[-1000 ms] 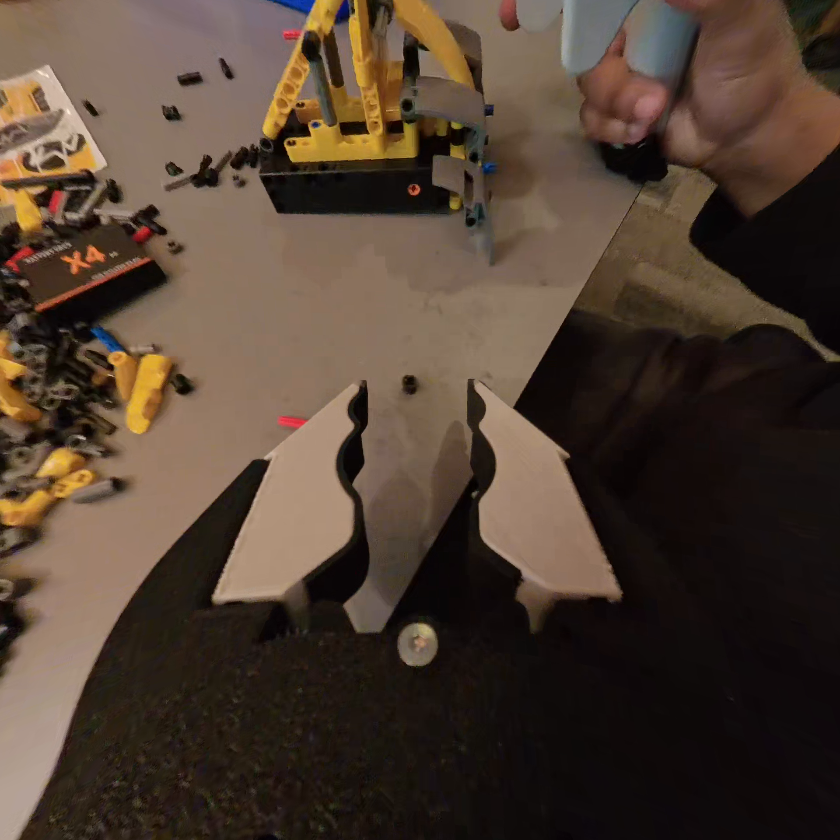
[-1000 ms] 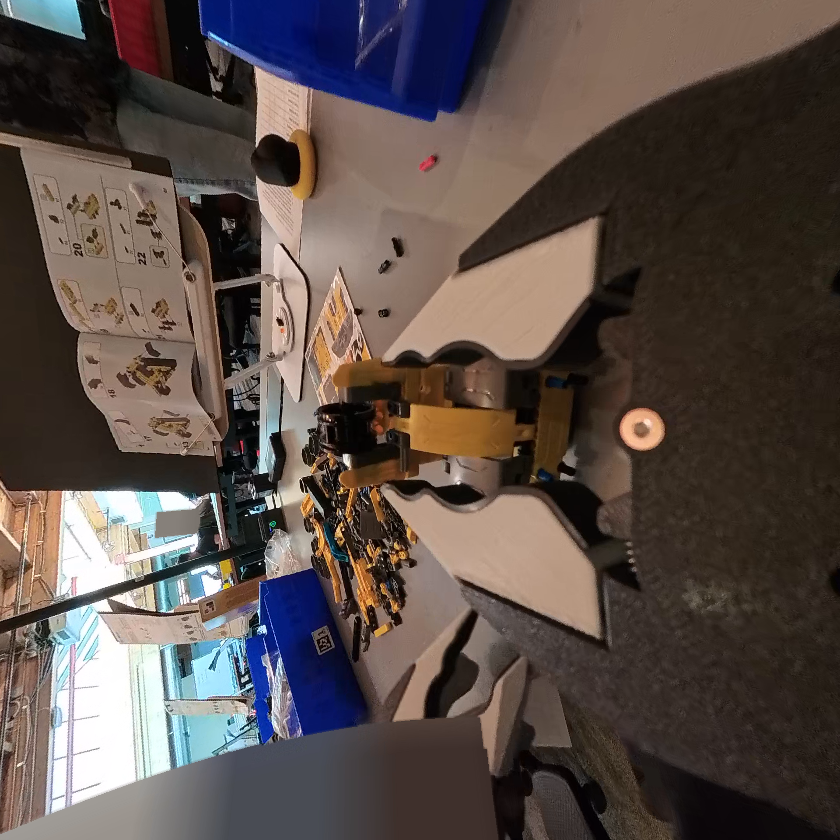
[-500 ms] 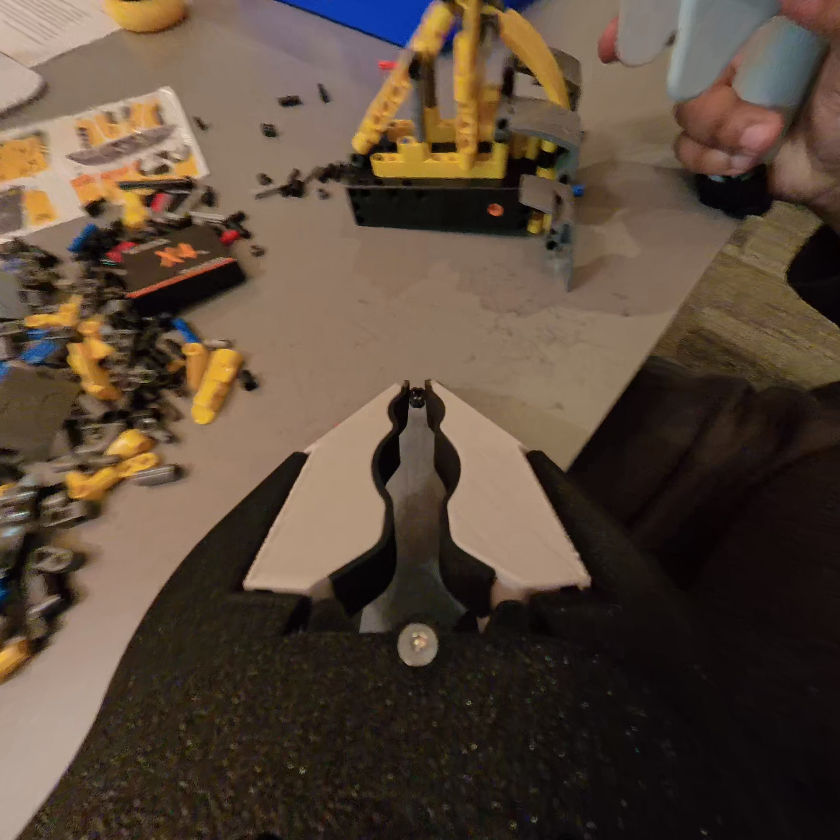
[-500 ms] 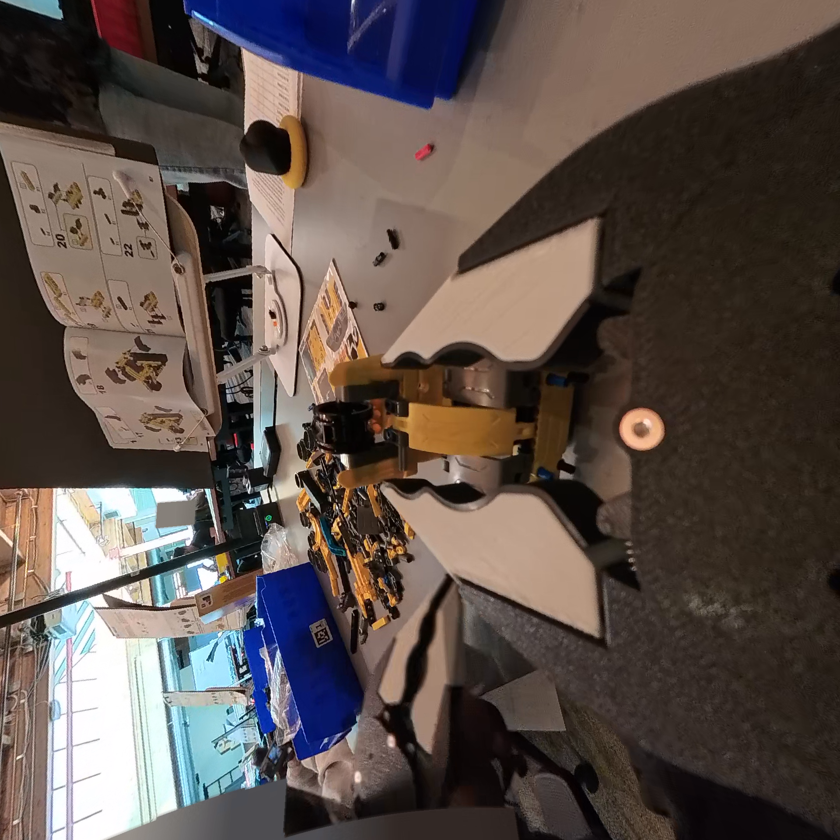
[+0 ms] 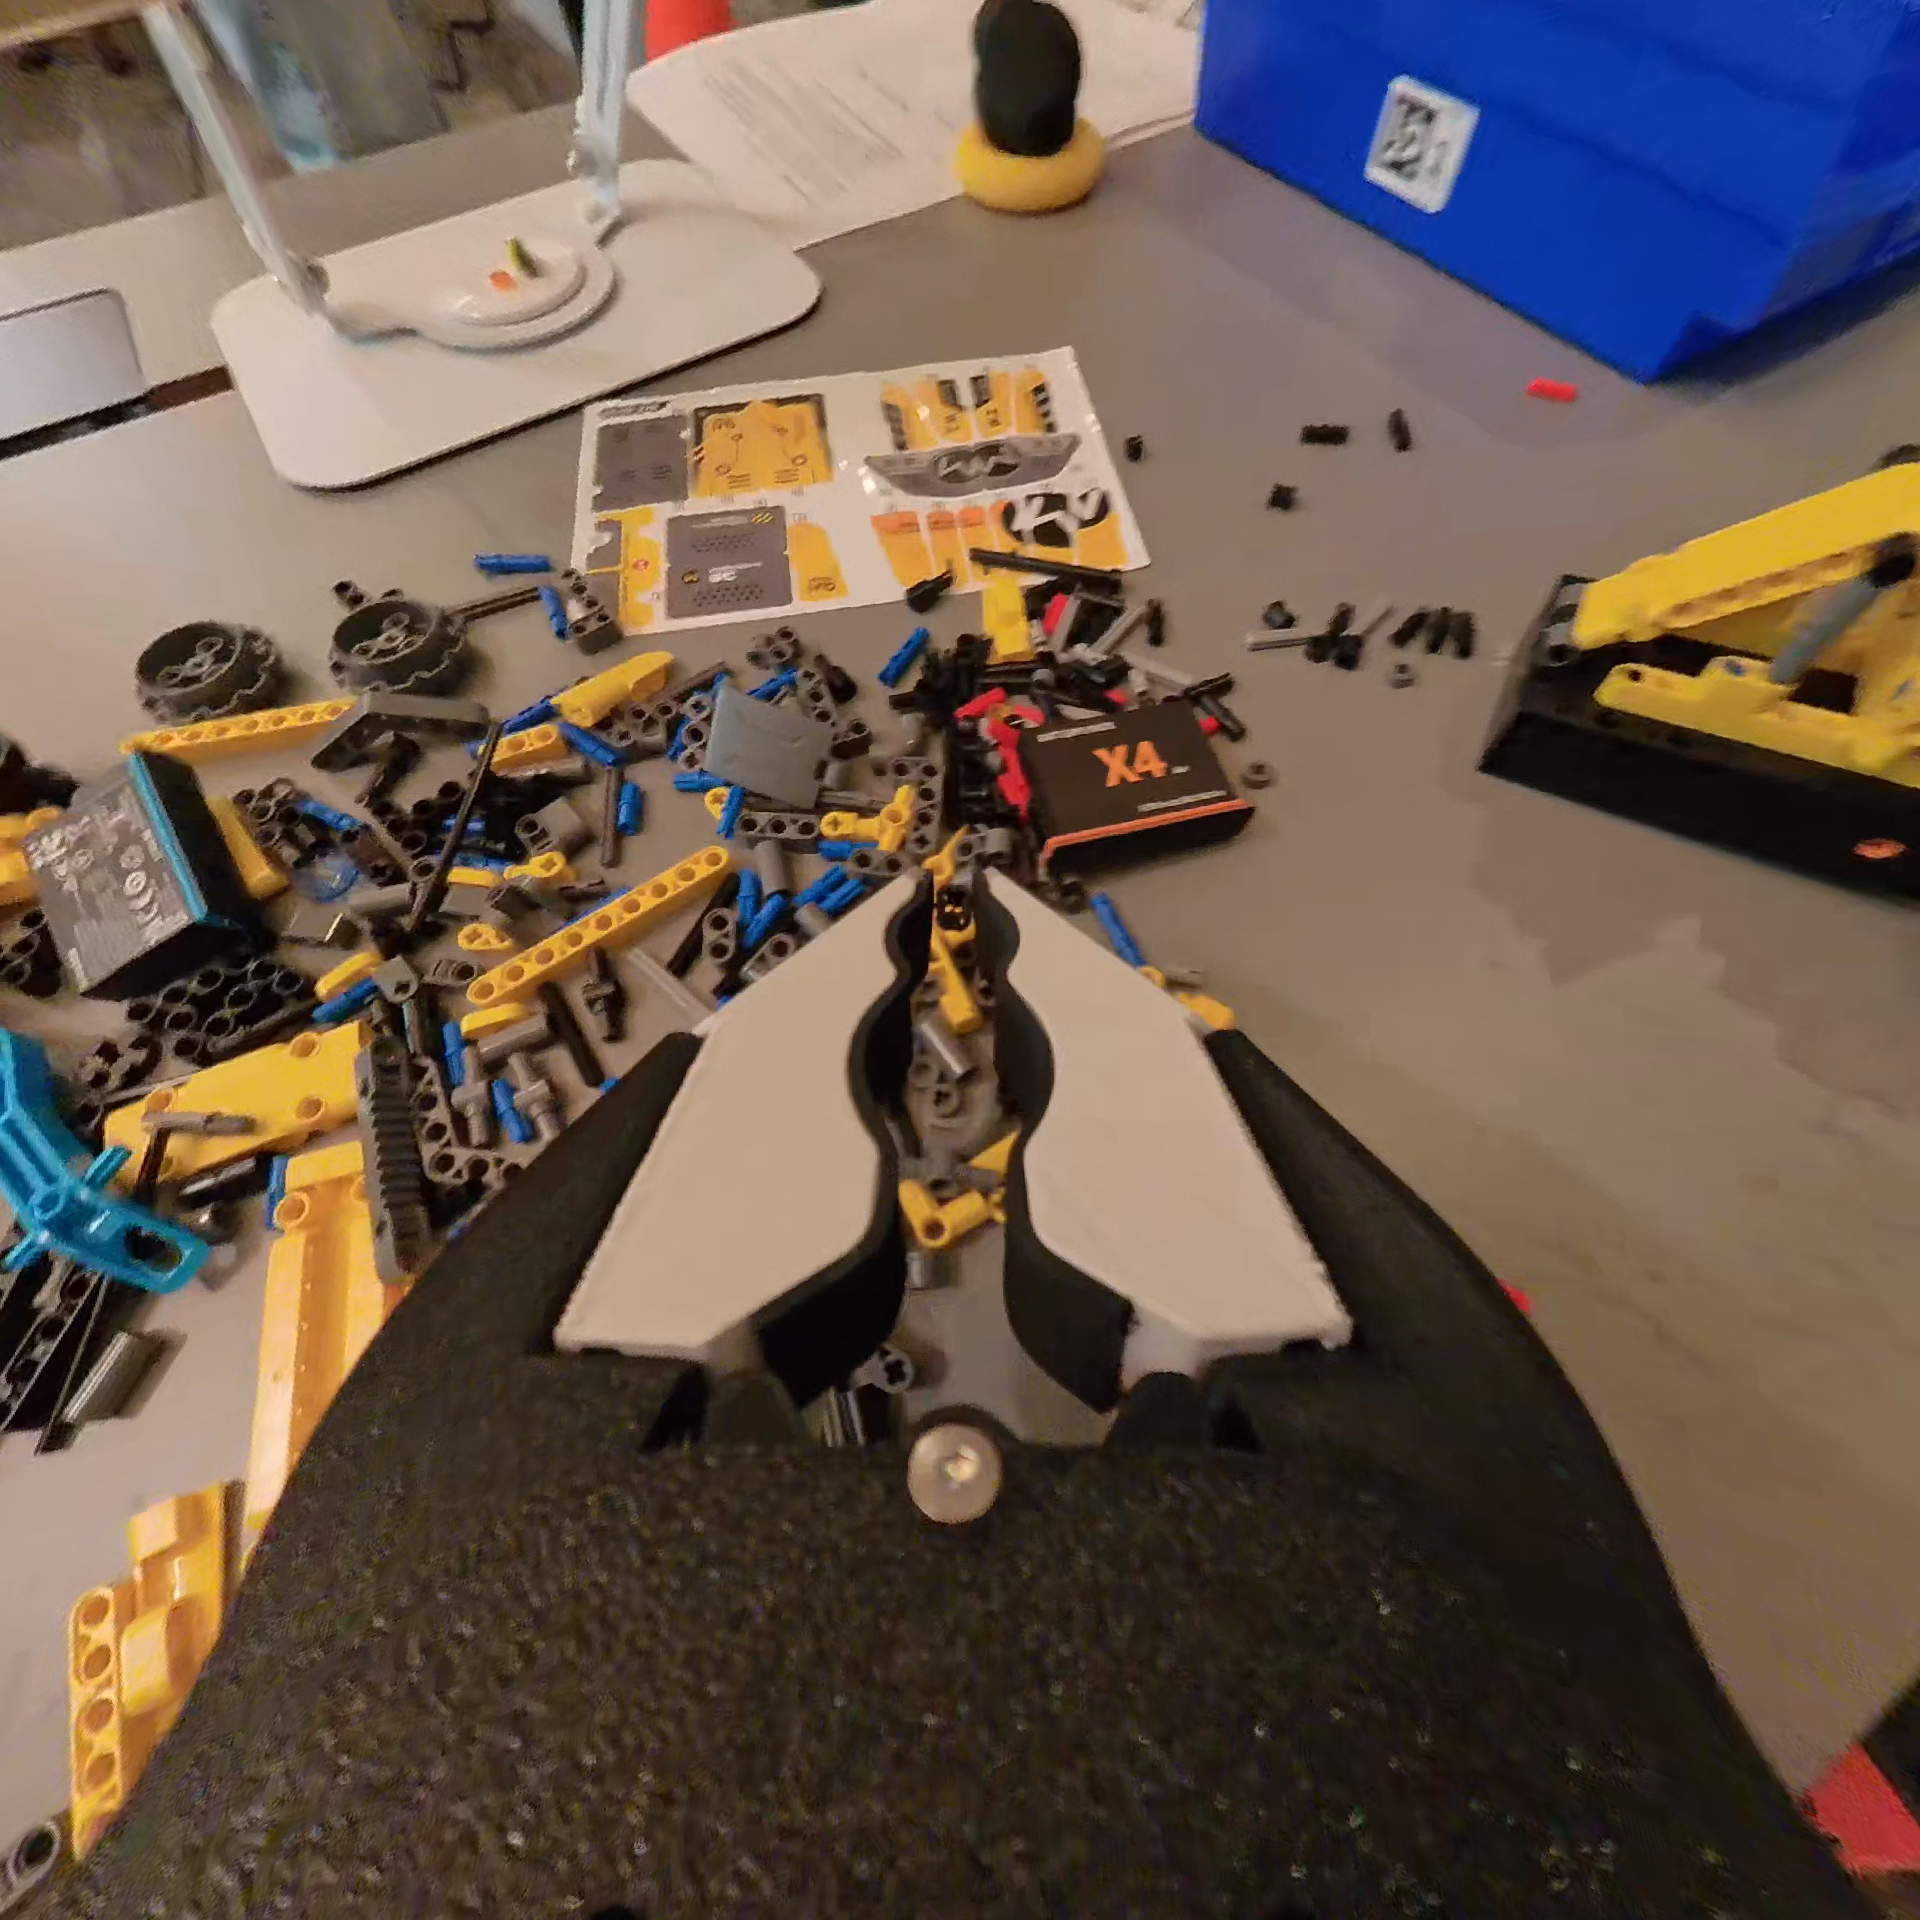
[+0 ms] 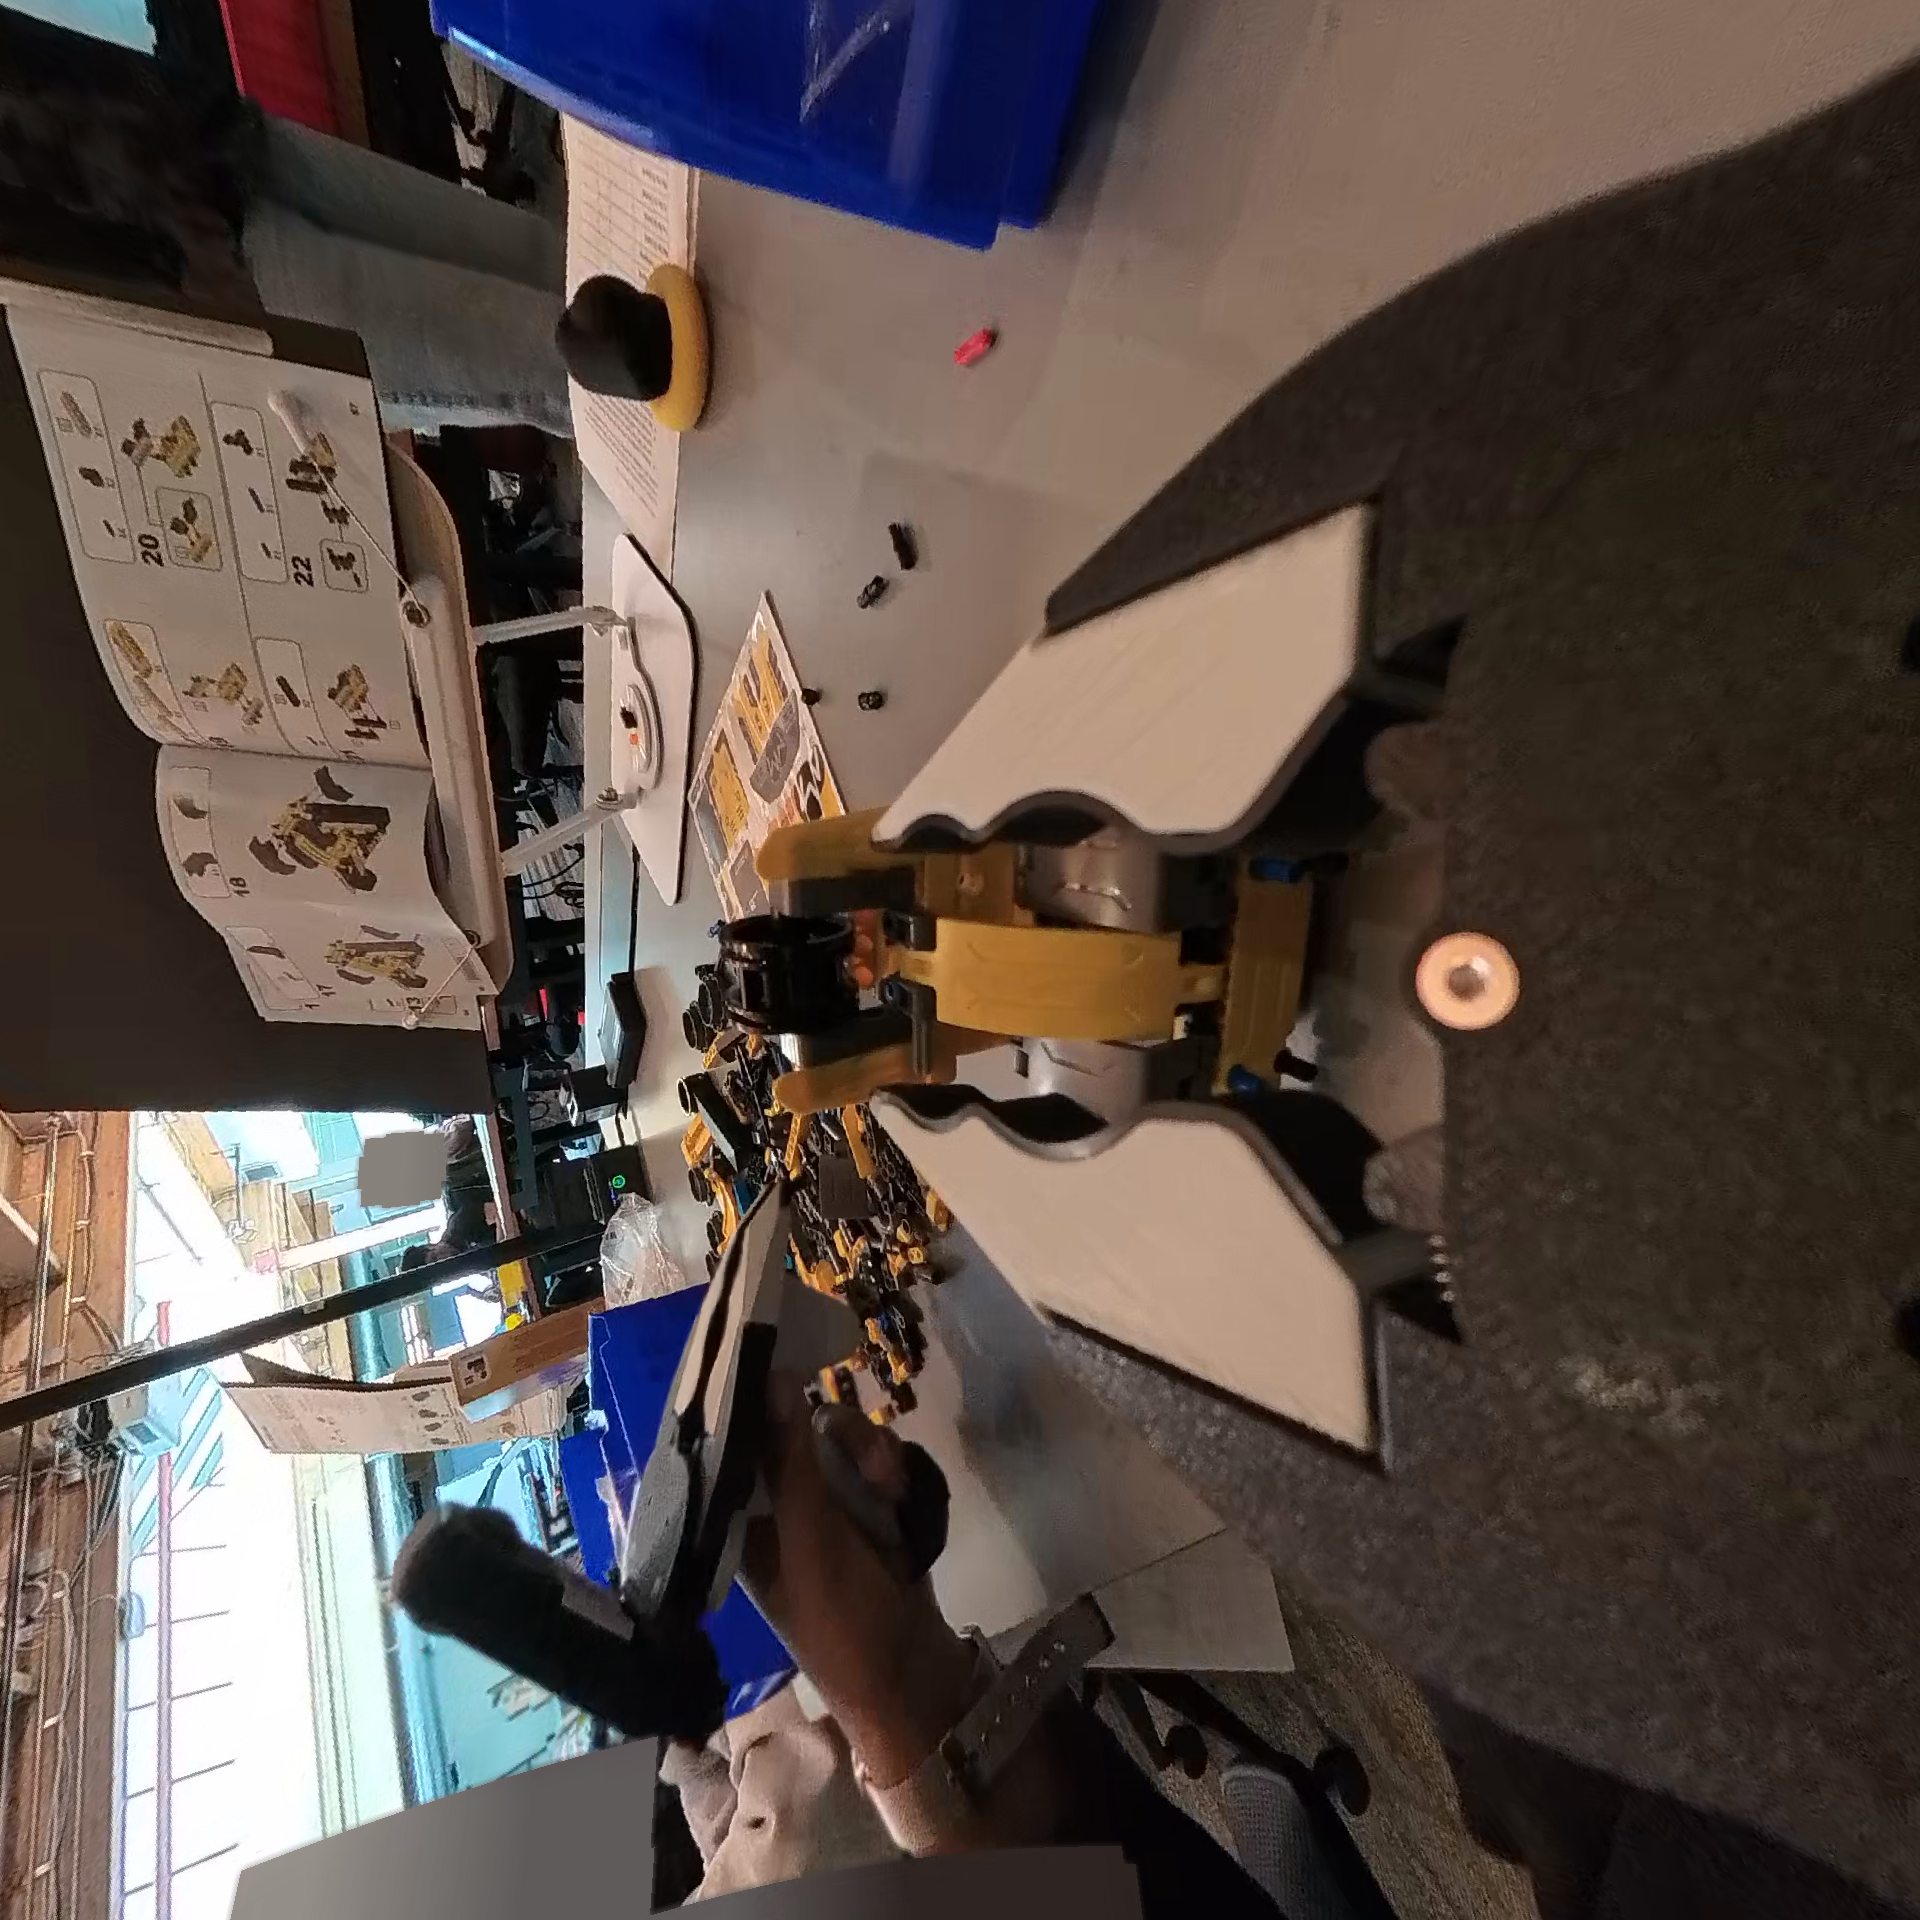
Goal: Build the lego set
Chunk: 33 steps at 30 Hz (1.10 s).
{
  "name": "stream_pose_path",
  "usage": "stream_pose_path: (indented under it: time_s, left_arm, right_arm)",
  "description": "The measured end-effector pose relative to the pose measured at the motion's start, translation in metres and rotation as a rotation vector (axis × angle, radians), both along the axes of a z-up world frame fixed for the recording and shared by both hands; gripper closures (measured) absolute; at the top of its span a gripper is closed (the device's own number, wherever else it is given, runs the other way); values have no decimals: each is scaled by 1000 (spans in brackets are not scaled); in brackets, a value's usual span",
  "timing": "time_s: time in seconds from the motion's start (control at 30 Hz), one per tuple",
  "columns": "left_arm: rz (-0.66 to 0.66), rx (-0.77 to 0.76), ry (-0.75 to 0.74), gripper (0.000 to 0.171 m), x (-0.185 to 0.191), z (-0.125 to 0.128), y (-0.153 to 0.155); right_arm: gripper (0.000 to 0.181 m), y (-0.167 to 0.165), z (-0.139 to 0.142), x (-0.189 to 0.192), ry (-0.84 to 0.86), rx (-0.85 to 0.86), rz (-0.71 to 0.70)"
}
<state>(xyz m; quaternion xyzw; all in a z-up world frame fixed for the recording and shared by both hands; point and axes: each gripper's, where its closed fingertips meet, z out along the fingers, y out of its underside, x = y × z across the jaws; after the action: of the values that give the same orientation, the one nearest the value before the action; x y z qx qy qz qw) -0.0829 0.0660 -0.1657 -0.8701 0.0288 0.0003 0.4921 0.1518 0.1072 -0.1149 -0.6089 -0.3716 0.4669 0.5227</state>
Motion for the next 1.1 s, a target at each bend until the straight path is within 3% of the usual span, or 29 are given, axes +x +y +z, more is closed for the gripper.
stream_pose_path:
  time_s: [0.1, 0.23, 0.4, 0.53, 0.63, 0.7, 0.8, 0.93, 1.1]
  left_arm:
    - [107, 14, -3, 141, -15, -4, -2]
    - [89, 73, -62, 134, 1, 3, -25]
    - [-207, 13, -111, 134, 83, -10, -67]
    - [-279, -76, -14, 134, 113, -33, -81]
    - [-236, -119, 75, 134, 107, -47, -75]
    - [-236, -131, 40, 137, 108, -51, -71]
    - [-229, -155, -2, 169, 106, -52, -71]
    - [-211, -159, -14, 169, 100, -51, -73]
    - [-65, -14, 92, 169, 51, -12, -57]
  right_arm:
    - [138, 0, 0, 0, 1, -2, 0]
    - [139, 2, 0, 1, 9, -17, 3]
    - [139, 2, 0, 1, 14, -33, 10]
    - [139, 1, 1, 0, 25, -38, 30]
    - [139, 0, 1, 0, 26, -42, 39]
    - [139, 0, 1, 0, 28, -41, 39]
    - [139, 0, 2, 1, 32, -38, 37]
    - [139, 1, 2, 1, 36, -46, 38]
    - [139, 0, 2, 1, 37, -39, 40]
